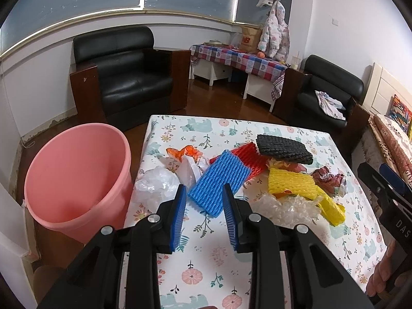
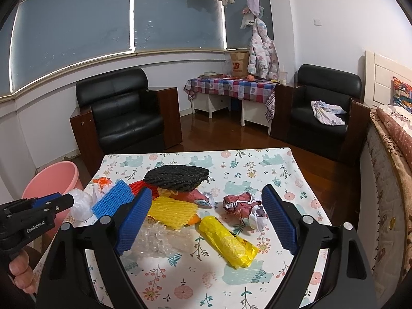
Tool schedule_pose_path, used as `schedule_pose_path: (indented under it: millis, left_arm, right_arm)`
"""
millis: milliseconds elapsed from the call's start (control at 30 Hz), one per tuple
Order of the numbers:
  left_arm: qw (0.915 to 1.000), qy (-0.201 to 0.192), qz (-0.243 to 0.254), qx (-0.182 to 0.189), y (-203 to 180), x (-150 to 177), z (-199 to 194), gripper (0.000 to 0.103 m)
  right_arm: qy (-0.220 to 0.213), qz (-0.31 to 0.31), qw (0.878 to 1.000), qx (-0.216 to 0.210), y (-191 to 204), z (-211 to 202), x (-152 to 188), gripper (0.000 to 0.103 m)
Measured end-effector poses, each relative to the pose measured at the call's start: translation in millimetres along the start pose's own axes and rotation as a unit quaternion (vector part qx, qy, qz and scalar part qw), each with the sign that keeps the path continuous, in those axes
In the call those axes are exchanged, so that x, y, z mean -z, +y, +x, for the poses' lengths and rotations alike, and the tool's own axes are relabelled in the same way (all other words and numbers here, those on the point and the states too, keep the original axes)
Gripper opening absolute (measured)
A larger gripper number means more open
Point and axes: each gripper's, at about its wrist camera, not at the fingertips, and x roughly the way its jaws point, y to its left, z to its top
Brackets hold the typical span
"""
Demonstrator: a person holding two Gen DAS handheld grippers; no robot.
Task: Collect trash
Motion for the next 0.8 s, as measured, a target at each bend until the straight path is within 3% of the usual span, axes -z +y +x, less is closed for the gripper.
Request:
schedule_pose_path:
  millis: [333,800]
  left_arm:
    - [1.0000,-0.002,-0.001,0.002,1,0,-1,0.028]
    - [0.9981,-0.041,-0.014,0.043,25,10,-22,0.028]
  right_arm:
    - [0.003,-0.004,1.000,-0.001,3,2,1,0.088]
    - [0.015,-0.020,1.000,-0.017,17,11,4,0.088]
